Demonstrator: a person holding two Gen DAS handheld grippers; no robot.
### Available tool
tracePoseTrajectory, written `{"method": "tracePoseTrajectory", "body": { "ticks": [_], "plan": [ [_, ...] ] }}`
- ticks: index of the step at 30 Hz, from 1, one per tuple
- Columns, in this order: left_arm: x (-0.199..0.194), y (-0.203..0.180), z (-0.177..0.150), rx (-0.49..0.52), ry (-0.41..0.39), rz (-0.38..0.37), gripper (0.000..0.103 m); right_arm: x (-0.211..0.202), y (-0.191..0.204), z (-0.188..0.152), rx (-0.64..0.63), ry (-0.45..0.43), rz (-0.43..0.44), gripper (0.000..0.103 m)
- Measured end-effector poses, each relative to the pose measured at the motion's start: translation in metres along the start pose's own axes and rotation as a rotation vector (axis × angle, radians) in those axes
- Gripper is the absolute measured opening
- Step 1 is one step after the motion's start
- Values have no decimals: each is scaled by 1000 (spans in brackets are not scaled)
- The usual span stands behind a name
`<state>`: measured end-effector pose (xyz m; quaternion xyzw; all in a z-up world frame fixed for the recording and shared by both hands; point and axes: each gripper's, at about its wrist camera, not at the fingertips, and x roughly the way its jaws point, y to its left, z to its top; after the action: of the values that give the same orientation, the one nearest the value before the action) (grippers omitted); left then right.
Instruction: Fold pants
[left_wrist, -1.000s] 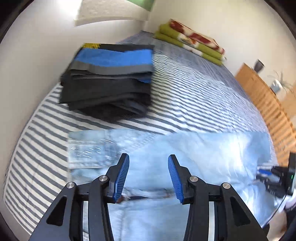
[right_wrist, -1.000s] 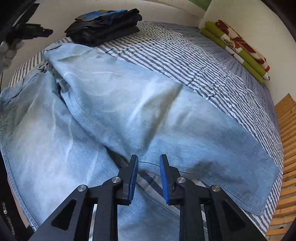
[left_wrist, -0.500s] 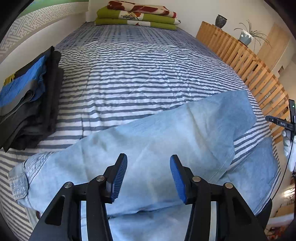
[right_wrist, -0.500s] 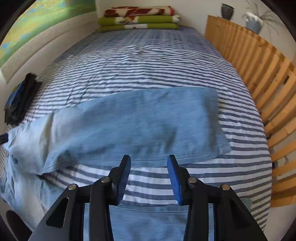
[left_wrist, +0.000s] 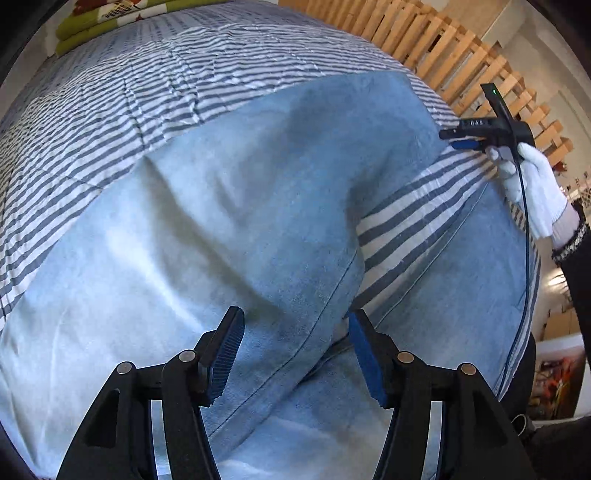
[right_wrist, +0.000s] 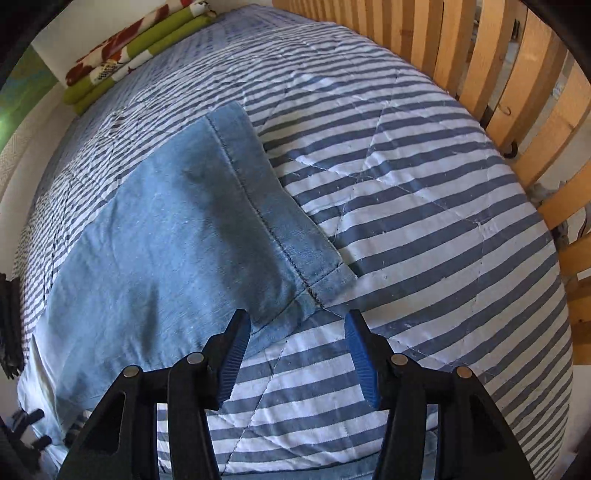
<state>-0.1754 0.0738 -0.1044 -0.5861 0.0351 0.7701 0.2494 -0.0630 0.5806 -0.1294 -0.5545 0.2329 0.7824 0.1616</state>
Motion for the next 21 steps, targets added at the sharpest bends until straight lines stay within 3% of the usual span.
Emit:
{"method": "tracePoseTrajectory", "body": {
  "ticks": [2,3,4,6,7,8,14,15,17,19,21],
  "plan": [
    [12,-2,-2,-1,21,7,62,10,-2,2,30,13,19,50],
    [16,-3,-2,3,24,21,51,11,-1,3,40,-3,13,51],
    [20,-3,-1,9,31,34,25,11,2,4,43,-17,11,51],
    [23,-1,2,0,31,50,6,12,7,6,39,-39,-13,39],
    [22,-1,3,-5,21,50,4,12,10,7,31,-50,-49,19],
    [20,0,3,-3,15,50,4,12,12,7,27,-59,-60,16],
    [-11,-16,2,42,-38,21,4,-25,4,-3,5,-160,-31,12],
    [-16,-18,-1,40,-35,-1,4,-37,0,-7,-11,-179,-27,12],
    [-15,-22,-5,31,0,-58,17,-59,-10,-17,-26,-203,-29,12],
    [-12,-20,-8,7,63,-120,62,-69,-18,-30,-51,-181,-85,13],
    [-19,-14,-7,18,17,-78,65,-65,-22,-42,-113,-115,-141,17]
  ]
}}
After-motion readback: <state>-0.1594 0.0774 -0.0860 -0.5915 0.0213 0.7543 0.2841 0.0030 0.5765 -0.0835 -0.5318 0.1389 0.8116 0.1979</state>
